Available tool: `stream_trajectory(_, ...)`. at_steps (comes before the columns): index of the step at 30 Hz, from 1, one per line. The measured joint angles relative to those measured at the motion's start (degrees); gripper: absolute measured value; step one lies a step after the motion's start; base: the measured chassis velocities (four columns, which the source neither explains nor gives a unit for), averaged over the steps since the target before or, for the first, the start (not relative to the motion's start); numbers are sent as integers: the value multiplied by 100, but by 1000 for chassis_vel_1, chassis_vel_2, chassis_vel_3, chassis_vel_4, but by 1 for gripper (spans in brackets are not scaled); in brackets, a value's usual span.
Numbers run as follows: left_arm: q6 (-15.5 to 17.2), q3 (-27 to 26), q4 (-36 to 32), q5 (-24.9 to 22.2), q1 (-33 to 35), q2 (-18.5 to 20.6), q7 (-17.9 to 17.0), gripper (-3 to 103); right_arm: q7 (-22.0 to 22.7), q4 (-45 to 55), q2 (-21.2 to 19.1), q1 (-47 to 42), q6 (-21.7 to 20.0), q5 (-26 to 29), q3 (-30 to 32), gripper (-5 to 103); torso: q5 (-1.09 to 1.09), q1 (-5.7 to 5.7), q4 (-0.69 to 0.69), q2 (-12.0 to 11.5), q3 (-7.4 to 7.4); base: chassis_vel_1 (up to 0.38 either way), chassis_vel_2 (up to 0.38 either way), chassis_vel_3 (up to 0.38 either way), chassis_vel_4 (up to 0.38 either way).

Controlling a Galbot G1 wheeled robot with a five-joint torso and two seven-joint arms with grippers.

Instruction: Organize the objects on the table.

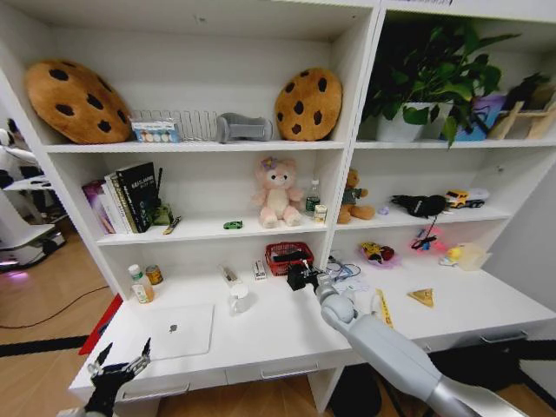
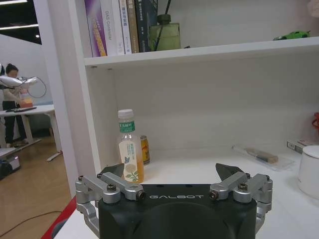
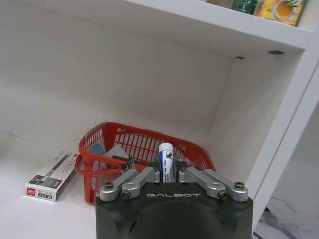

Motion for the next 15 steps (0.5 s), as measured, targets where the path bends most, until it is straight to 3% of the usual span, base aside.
stream_trajectory(15, 0, 4, -105, -68, -106, 44, -63, 100, -121, -684, 372, 501, 260, -32, -279, 12, 0, 0, -1, 0, 0, 0, 0, 0, 0)
